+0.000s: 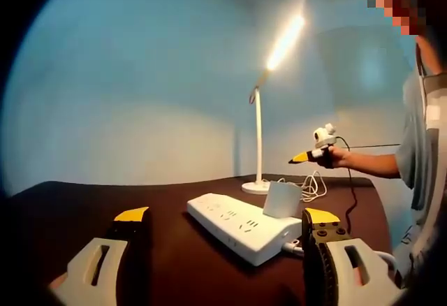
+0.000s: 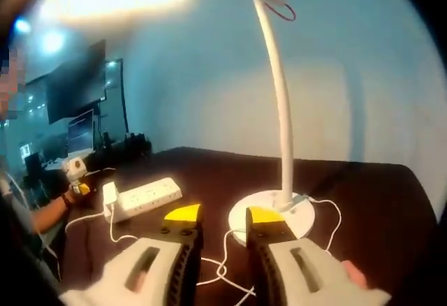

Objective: Insert the desk lamp plug into the socket, turn on the power strip switch, turn on the lamp switch, then turn off the lamp switch, turn off the power strip switch, and remove the plug from the socket.

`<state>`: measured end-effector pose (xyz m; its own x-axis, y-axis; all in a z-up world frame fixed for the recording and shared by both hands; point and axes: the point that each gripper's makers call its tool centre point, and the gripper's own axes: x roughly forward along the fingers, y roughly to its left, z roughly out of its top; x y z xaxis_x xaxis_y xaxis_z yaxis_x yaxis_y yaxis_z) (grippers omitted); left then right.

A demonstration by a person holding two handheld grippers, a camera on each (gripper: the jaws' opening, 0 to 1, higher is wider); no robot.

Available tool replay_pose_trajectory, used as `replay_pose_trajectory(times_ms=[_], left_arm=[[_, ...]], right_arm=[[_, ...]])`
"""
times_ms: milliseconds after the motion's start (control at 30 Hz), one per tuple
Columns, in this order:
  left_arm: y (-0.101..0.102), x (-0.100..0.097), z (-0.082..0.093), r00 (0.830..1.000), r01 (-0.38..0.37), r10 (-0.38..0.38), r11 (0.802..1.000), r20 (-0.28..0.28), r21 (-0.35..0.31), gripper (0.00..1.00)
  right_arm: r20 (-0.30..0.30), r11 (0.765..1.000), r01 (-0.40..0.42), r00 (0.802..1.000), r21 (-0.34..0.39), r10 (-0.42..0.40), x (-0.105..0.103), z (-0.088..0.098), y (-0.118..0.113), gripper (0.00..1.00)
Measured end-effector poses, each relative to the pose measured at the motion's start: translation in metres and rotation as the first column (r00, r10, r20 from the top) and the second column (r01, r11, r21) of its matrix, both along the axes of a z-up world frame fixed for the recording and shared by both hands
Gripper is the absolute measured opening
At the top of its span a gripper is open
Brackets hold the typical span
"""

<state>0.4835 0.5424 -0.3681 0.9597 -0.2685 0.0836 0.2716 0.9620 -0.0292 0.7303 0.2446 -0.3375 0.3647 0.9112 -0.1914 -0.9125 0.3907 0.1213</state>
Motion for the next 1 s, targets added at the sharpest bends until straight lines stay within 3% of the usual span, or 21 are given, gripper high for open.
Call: replay_pose_trajectory(times_ms=[400, 600, 1000], left_arm=[[0.000, 0.000, -0.001, 1.000, -0.002, 0.002, 1.000, -0.001, 0.003, 0.84], [0.000, 0.000, 0.000, 1.000, -0.006, 0.006, 1.000, 0.001, 0.001, 0.84], [0.001, 0.000, 0.000, 1.000, -0.012, 0.012, 1.000, 0.001, 0.001, 0.84]], right_arm=[[0.012, 0.999, 0.023, 1.000, -0.026, -0.023, 0.019, -0.005, 0.007, 0.14], [0.027, 0.996, 0.024, 0.999, -0.089, -0.021, 0.030, -0.018, 0.011, 0.04], [-0.009, 0.994, 0.023, 1.000, -0.109, -0.024, 0.044, -0.038, 0.020, 0.04]])
